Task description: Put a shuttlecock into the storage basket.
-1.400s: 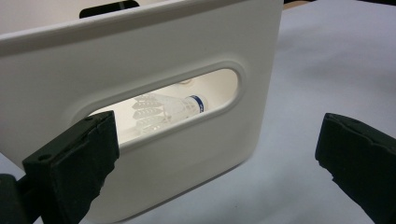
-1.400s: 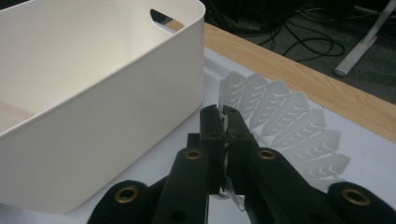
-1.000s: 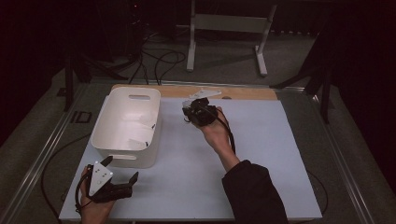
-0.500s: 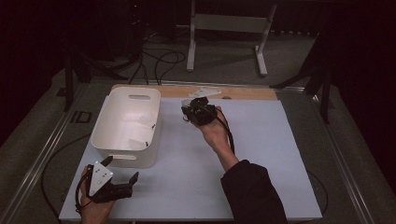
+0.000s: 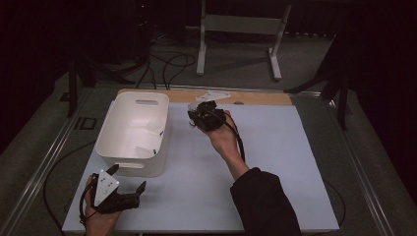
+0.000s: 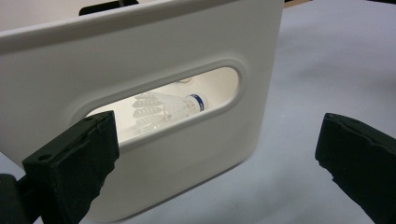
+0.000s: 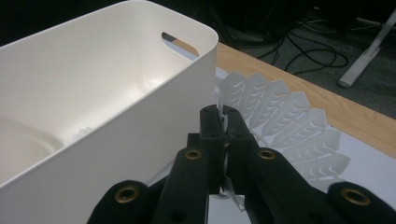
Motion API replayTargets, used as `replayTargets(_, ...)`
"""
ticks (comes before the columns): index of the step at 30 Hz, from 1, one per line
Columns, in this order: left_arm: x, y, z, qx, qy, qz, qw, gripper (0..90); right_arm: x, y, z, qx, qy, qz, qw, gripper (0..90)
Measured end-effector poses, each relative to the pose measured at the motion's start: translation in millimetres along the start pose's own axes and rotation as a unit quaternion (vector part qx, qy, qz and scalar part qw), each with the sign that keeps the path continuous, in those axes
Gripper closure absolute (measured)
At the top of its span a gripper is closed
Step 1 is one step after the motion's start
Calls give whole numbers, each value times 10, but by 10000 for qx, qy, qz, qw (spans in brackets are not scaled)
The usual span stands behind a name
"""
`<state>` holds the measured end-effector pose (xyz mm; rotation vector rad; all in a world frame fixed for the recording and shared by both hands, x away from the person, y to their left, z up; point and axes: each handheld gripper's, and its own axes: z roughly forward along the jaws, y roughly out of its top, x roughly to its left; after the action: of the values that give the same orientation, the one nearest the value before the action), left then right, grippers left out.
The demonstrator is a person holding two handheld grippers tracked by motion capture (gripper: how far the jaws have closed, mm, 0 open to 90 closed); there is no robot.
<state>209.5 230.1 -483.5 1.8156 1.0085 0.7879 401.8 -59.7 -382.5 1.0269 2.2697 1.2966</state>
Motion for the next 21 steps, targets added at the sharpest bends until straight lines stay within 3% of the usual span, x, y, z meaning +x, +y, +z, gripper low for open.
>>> replayTargets(21,-2,0,2,-6,-5,-1,10000,1,92,72,-26,-154,115,-13,9998,893)
